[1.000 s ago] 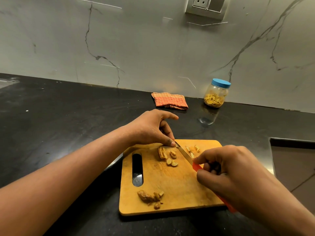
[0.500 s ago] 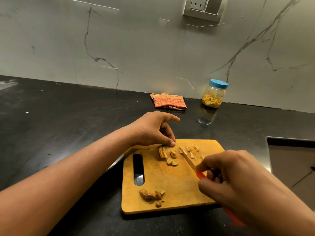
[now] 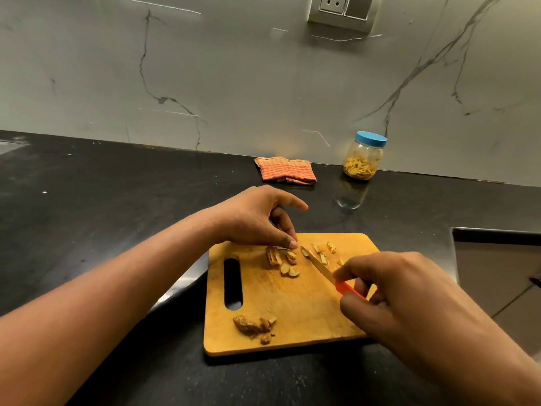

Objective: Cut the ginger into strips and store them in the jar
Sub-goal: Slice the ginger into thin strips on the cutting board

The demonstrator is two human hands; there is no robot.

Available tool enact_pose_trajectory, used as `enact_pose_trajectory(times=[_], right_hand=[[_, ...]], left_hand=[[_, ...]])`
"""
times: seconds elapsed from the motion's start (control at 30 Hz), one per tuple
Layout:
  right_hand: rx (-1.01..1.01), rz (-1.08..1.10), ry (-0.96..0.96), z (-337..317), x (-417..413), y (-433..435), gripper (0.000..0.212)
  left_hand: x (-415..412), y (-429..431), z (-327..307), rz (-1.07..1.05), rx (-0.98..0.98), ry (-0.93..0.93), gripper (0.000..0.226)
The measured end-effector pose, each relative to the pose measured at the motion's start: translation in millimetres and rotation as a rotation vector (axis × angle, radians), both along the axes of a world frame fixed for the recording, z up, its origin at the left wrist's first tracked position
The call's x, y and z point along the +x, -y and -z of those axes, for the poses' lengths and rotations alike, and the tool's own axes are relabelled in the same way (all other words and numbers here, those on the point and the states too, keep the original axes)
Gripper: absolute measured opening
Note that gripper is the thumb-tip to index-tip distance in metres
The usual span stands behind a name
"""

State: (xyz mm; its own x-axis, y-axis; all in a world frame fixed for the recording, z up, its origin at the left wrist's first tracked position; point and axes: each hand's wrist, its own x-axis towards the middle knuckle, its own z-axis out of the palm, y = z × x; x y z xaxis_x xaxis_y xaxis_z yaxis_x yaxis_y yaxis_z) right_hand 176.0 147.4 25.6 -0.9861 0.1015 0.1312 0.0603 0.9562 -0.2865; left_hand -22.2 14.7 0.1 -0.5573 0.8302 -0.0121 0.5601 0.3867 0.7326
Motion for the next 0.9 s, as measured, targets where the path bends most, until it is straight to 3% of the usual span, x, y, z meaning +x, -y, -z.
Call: enact_pose_trajectory(times=[0.23,0.37,0.6,0.9], right_hand=[[-0.006,-0.032,-0.095,18,2,-6,0.029],[-0.032,-0.024,-0.155,19,8,-11,0.032],[-0.027,0.022,-0.296,40,-2,-14,0.019],[-0.131,0.052,-0.427,51,4,-20,0.028]], left_hand=[[15,11,-20,0.009,-0.066,-0.11,0.02],[29,19,-15,0.043,-0.175,-0.122,0.022],[34,24,-6,-0.051,-0.111,-0.13,0.021],[39,15,7,-0.142,-0.027,-0.199,0.009]])
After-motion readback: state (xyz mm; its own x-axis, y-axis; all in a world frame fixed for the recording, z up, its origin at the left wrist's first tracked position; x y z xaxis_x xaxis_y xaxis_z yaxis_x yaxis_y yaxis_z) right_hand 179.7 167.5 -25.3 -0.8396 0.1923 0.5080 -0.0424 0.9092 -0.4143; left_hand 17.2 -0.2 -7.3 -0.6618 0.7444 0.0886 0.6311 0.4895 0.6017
